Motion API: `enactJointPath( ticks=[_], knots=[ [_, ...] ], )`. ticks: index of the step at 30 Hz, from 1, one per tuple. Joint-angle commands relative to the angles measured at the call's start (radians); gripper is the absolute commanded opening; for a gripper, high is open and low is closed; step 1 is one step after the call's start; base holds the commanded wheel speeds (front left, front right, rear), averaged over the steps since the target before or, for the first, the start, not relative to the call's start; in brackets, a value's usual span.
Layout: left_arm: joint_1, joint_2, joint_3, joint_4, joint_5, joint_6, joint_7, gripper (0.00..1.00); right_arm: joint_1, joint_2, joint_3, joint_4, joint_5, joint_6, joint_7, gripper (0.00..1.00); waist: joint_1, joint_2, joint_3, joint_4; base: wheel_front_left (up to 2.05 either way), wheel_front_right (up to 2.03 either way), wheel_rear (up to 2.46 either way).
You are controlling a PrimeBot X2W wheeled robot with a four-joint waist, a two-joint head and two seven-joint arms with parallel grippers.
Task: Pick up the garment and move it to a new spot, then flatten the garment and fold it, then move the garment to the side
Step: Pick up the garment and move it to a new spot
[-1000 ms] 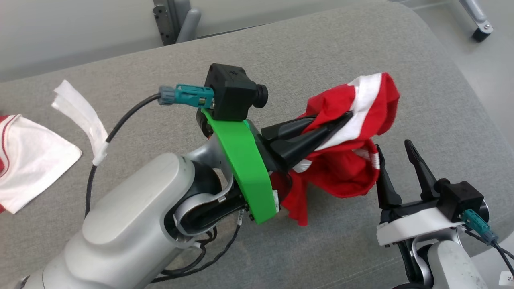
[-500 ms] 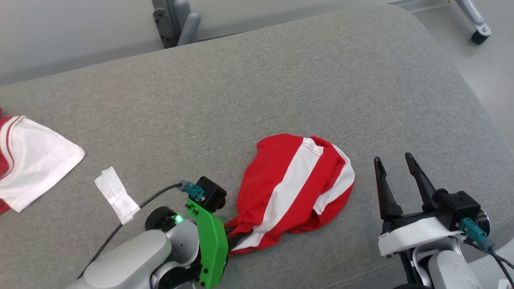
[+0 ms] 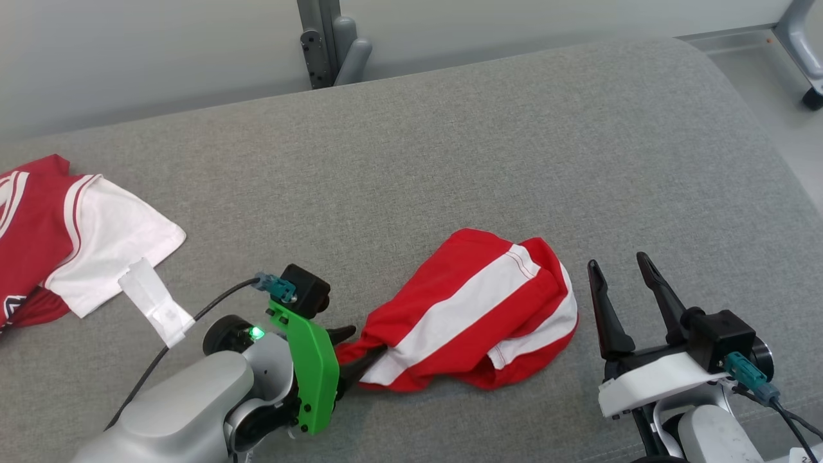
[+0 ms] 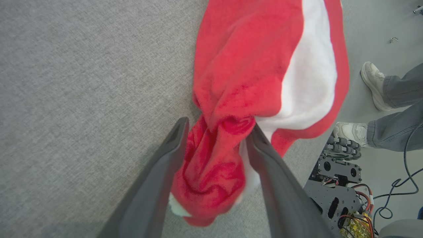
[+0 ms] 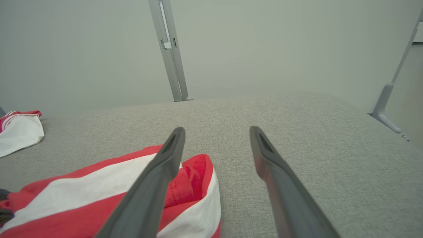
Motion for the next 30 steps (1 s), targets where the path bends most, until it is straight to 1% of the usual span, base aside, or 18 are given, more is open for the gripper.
enactJointPath(
  ticks=[1,5,8,10,13,15,17,18,20,21,22,24,25,28,30],
  knots=[
    [-0.014,0.002,0.001,0.004,-0.001,-0.003,-0.02,1.0,0.011,-0.003,-0.005,0.002,-0.008,-0.001,-0.003,1.0,0.0,0.0114,-0.015,0.011,0.0,0.0,0.0],
    [-0.004,0.038,0.018,-0.001,0.007,-0.003,-0.094,1.0,0.027,-0.003,-0.014,-0.002,-0.013,-0.001,-0.003,1.0,0.0,0.0114,-0.034,0.018,0.0,0.0,0.0],
    [0.026,0.062,0.05,-0.026,0.026,0.02,-0.189,1.0,0.039,-0.003,-0.027,-0.013,-0.018,-0.001,-0.003,1.0,0.0,0.0114,-0.048,0.024,0.0,0.0,0.0],
    [0.05,0.084,0.086,-0.061,0.031,0.054,-0.273,1.0,0.05,-0.003,-0.039,-0.024,-0.02,-0.001,-0.003,1.0,0.0,0.0114,-0.056,0.03,0.0,0.0,0.0],
    [0.111,0.11,0.147,-0.12,0.035,0.127,-0.422,1.0,0.069,-0.003,-0.062,-0.048,-0.027,-0.001,-0.003,1.0,0.0,0.0114,-0.069,0.045,0.0,0.0,0.0],
    [0.165,0.119,0.194,-0.166,0.046,0.179,-0.483,1.0,0.084,-0.003,-0.08,-0.067,-0.033,-0.001,-0.003,1.0,0.0,0.0114,-0.078,0.057,0.0,0.0,0.0],
    [0.23,0.118,0.264,-0.21,0.056,0.231,-0.504,1.0,0.099,-0.003,-0.098,-0.086,-0.042,-0.001,-0.003,1.0,0.0,0.0114,-0.085,0.071,0.0,0.0,0.0],
    [0.263,0.109,0.314,-0.238,0.078,0.251,-0.508,1.0,0.107,-0.003,-0.108,-0.094,-0.047,-0.001,-0.003,1.0,0.0,0.0114,-0.088,0.079,0.0,0.0,0.0],
    [0.357,0.073,0.451,-0.295,0.151,0.285,-0.507,1.0,0.121,-0.003,-0.128,-0.112,-0.065,-0.001,-0.003,1.0,0.0,0.0114,-0.095,0.094,0.0,0.0,0.0],
    [0.412,0.061,0.511,-0.312,0.219,0.303,-0.506,1.0,0.129,-0.003,-0.134,-0.118,-0.074,-0.001,-0.003,1.0,0.0,0.0114,-0.099,0.101,0.0,0.0,0.0],
    [0.467,0.05,0.551,-0.328,0.301,0.316,-0.505,1.0,0.136,-0.003,-0.139,-0.126,-0.084,-0.001,-0.003,1.0,0.0,0.0114,-0.105,0.106,0.0,0.0,0.0],
    [0.576,-0.017,0.653,-0.363,0.391,0.327,-0.506,1.0,0.149,-0.003,-0.145,-0.145,-0.12,-0.001,-0.003,1.0,0.0,0.0114,-0.114,0.114,0.0,0.0,0.0],
    [0.628,-0.042,0.701,-0.373,0.445,0.326,-0.506,1.0,0.155,-0.003,-0.151,-0.151,-0.132,-0.001,-0.003,1.0,0.0,0.0114,-0.117,0.118,0.0,0.0,0.0],
    [0.774,-0.117,0.814,-0.367,0.566,0.284,-0.506,1.0,0.179,-0.002,-0.165,-0.164,-0.159,-0.001,-0.003,1.0,0.0,0.0114,-0.126,0.133,0.0,0.0,0.0],
    [0.836,-0.173,0.88,-0.354,0.618,0.246,-0.506,1.0,0.189,-0.003,-0.169,-0.165,-0.174,-0.001,-0.003,1.0,0.0,0.0114,-0.13,0.143,0.0,0.0,0.0]
  ],
)
